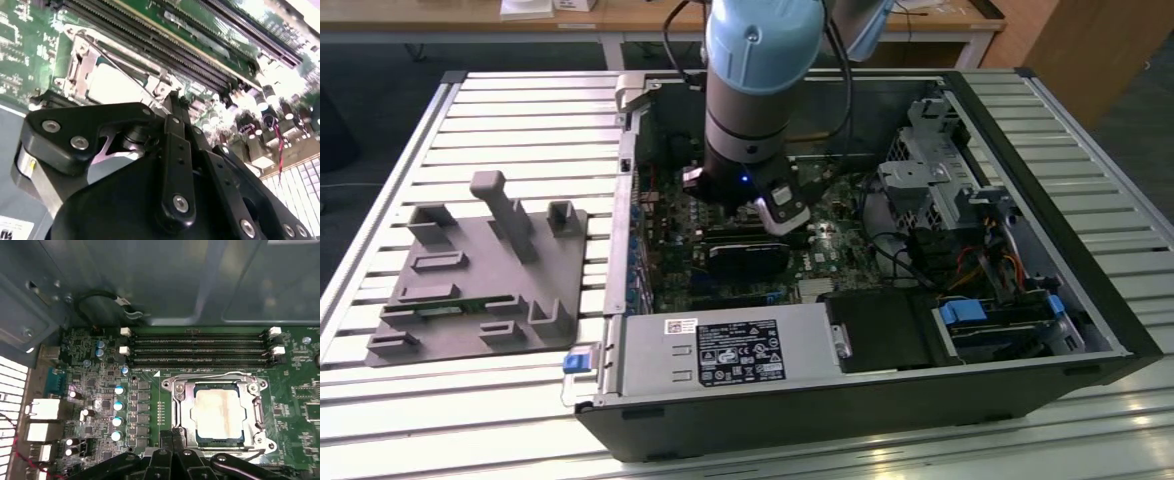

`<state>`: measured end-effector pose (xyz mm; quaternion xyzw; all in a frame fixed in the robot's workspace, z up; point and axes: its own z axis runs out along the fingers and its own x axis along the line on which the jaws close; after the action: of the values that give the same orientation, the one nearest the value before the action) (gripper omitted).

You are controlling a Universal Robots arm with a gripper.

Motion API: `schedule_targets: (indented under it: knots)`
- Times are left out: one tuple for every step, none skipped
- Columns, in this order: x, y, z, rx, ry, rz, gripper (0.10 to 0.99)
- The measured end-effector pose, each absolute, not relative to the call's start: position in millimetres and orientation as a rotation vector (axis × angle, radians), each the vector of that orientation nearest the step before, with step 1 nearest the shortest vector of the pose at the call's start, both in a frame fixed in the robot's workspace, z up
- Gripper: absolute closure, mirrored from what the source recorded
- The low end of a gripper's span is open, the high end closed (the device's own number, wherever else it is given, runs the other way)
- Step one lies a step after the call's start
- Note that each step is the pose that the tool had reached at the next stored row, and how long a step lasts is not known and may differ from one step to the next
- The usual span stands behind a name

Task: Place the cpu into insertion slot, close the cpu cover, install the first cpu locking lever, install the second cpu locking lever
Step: 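Install the second cpu locking lever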

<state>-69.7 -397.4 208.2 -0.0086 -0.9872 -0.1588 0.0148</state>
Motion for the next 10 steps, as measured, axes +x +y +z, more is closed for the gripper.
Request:
schedule_targets:
  knots:
    - [-69.6, -397.3, 211.2, -0.027, -3.072, -0.495, 0.980]
    - [-69.6, -397.4, 214.3, -0.027, -3.072, -0.494, 0.980]
    - [-69.5, -397.4, 217.6, -0.027, -3.072, -0.494, 0.980]
    - [-69.5, -397.4, 221.1, -0.027, -3.072, -0.494, 0.980]
    - [-69.5, -397.4, 224.8, -0.027, -3.072, -0.494, 0.980]
    - [-69.5, -397.4, 228.8, -0.027, -3.072, -0.495, 0.980]
    - [-69.4, -397.3, 232.7, -0.027, -3.072, -0.494, 0.980]
    - [-69.1, -397.4, 235.8, -0.026, -3.072, -0.494, 0.980]
    - [-68.2, -397.4, 237.0, -0.026, -3.072, -0.494, 0.980]
    - [-65.8, -397.3, 236.9, -0.026, -3.072, -0.495, 0.980]
